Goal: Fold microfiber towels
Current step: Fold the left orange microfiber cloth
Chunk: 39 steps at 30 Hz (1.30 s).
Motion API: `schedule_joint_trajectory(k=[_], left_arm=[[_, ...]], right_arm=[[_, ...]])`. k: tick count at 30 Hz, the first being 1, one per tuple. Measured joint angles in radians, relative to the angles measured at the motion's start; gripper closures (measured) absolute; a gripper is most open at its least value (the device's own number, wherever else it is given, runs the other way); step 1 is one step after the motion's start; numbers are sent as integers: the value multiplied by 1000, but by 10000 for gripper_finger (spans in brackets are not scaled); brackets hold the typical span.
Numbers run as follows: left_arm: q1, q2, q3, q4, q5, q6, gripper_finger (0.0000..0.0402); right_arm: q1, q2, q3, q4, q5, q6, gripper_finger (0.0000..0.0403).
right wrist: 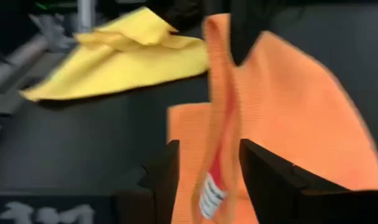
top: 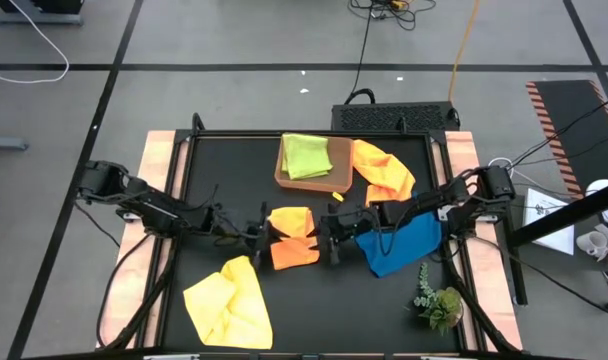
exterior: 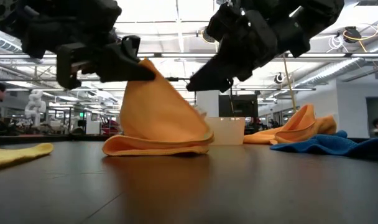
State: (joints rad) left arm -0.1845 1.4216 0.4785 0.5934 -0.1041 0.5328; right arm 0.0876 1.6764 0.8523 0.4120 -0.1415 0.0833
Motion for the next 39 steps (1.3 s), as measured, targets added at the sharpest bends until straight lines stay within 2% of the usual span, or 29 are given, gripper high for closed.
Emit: schedule_joint_trajectory(k=[3, 9, 12, 15, 18, 21, 29, 34, 39], left_arm=[[5, 0, 18, 0, -21, 25, 391], [19, 0, 37, -8, -37, 50, 395], [21, 0, 40, -8, -38, 79, 397], [21, 0, 40, -6, -38, 92, 397], [21, 0, 40, -4, -52, 92, 397], [21, 0, 40, 7, -55, 92, 398], [20, -28, 40, 15, -69, 93, 396], [11, -87, 40, -3, -163, 93, 396], [13, -156, 40, -96, -243, 64, 394]], right_arm=[[-16, 1, 0, -1, -47, 20, 205], [-38, 8, 1, -12, -43, 80, 130], [-42, 8, 1, -24, -28, 88, 112], [-42, 8, 1, -55, 10, 87, 112], [-42, 8, 1, -69, 10, 88, 133], [-42, 8, 1, -110, 17, 88, 181], [-53, 0, 1, -133, 17, 24, 383], [-72, -74, 1, -167, 174, -26, 397], [-79, -185, 2, -191, 389, -137, 400]])
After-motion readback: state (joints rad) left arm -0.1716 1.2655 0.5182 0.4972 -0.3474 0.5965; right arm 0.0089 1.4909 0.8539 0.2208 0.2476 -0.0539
